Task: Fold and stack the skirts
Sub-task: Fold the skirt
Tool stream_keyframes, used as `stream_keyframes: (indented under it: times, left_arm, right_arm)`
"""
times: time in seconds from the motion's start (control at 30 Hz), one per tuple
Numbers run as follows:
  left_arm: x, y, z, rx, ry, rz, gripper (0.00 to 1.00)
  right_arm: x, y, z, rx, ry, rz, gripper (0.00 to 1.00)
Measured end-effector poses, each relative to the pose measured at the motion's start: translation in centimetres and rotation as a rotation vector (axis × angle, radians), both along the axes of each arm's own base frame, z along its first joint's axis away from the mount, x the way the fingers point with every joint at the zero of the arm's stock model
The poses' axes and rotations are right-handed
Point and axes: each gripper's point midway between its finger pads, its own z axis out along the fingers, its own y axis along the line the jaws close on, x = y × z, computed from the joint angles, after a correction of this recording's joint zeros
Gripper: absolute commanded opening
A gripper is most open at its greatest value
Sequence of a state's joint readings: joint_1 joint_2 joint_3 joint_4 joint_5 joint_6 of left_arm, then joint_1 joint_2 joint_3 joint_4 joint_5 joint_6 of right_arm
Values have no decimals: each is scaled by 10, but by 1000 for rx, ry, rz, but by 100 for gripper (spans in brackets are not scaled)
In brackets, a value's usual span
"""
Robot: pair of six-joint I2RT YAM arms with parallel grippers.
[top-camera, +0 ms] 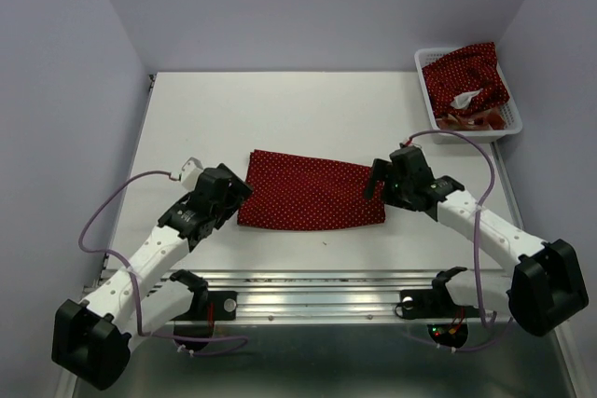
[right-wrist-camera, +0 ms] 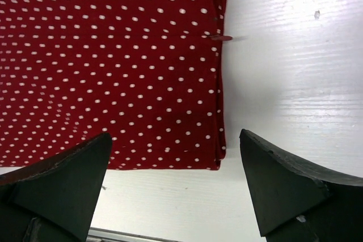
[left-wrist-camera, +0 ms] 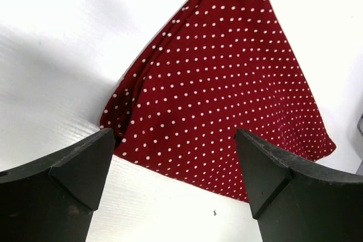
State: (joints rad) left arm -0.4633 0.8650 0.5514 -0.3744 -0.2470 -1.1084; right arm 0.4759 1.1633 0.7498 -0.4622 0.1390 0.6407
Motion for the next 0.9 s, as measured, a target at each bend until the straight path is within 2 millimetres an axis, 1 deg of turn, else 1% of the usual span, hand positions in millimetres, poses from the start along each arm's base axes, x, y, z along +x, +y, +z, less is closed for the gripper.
stream_keyframes:
  times: [0.1,0.23,0.27,0.3,0.5,0.6,0.7,0.77,0.87,0.9]
  left_arm:
    - [7,-1,10,35,-19,-32,99]
    - [20,-6,19,77,-34,-76,99]
    - [23,-7,20,85,-38,-85,99]
    - [25,-8,21,92,-44,-93,99]
    - [32,-12,21,125,-58,-140,99]
    - [35,-15,21,132,-68,-168,99]
    - [37,-20,20,135,-75,-202,99]
    - [38,-22,20,138,-79,-223,99]
    - [39,-24,22,140,-90,-238,99]
    - [40,-24,22,140,-92,-241,99]
  right_arm:
    - [-2,-7,-17,-6,49,-20,100]
    - [-11,-12,-42,3,121,-32,100]
    - [-14,-12,-46,6,136,-30,99]
    - [-15,-11,-50,15,148,-30,96]
    - [-21,-8,-67,47,170,-51,87]
    - [-15,-5,-67,73,150,-61,82]
    - [-10,0,-67,99,131,-68,73]
    - [-6,2,-67,115,118,-73,55]
    - [-4,6,-71,144,119,-75,45]
    - [-4,8,-71,154,119,-73,38]
